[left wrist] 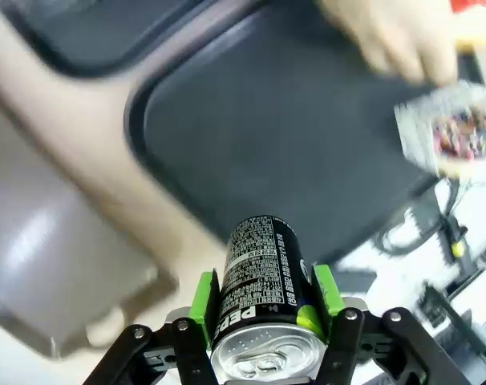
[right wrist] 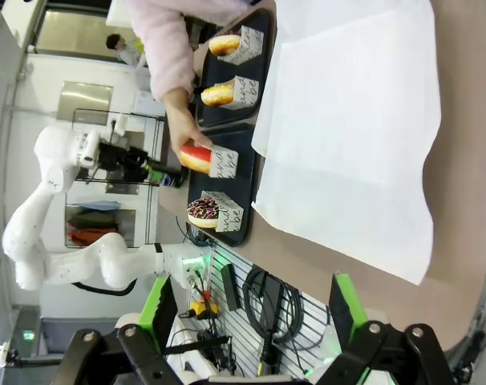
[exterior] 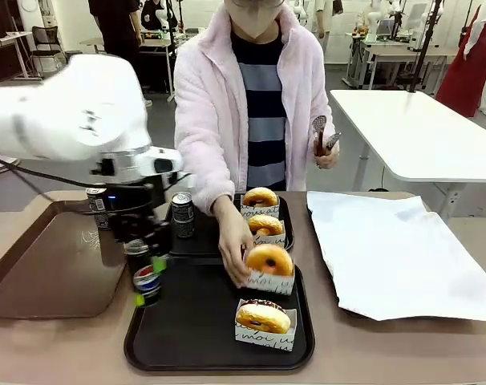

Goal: Set up donuts and drinks on trays.
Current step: Pick up one Pepsi coke from the Handle tray and place it on the Flat Tray without a Pepsi coke.

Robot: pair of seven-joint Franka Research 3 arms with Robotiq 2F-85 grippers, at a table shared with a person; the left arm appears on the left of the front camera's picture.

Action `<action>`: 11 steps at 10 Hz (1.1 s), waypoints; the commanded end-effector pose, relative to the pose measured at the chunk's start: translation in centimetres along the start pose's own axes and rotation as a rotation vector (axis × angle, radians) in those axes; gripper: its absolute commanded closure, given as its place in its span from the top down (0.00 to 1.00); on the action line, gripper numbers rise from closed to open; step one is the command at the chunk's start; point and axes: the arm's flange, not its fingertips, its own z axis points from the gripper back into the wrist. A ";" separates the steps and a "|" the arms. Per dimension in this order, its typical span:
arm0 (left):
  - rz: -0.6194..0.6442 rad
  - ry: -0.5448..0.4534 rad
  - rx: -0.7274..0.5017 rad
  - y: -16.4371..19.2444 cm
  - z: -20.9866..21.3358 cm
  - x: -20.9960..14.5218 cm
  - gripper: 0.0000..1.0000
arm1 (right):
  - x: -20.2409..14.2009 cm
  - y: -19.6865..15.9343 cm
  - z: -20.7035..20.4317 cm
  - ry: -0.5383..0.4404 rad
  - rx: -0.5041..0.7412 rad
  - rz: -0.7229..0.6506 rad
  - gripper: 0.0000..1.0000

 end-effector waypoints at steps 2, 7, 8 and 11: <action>-0.078 0.034 0.060 1.8 3.4 -11.3 0.58 | 0.1 0.0 0.1 -0.008 0.015 0.011 1.00; -0.039 -0.031 0.082 0.7 2.5 -9.9 0.58 | 0.1 0.0 0.1 -0.008 0.015 0.011 1.00; -0.026 -0.100 0.079 -0.8 1.6 -7.3 0.58 | 0.1 0.0 0.1 -0.008 0.015 0.011 1.00; 0.010 -0.149 0.076 -2.6 -0.5 0.3 0.58 | 0.1 0.0 0.1 -0.008 0.015 0.011 1.00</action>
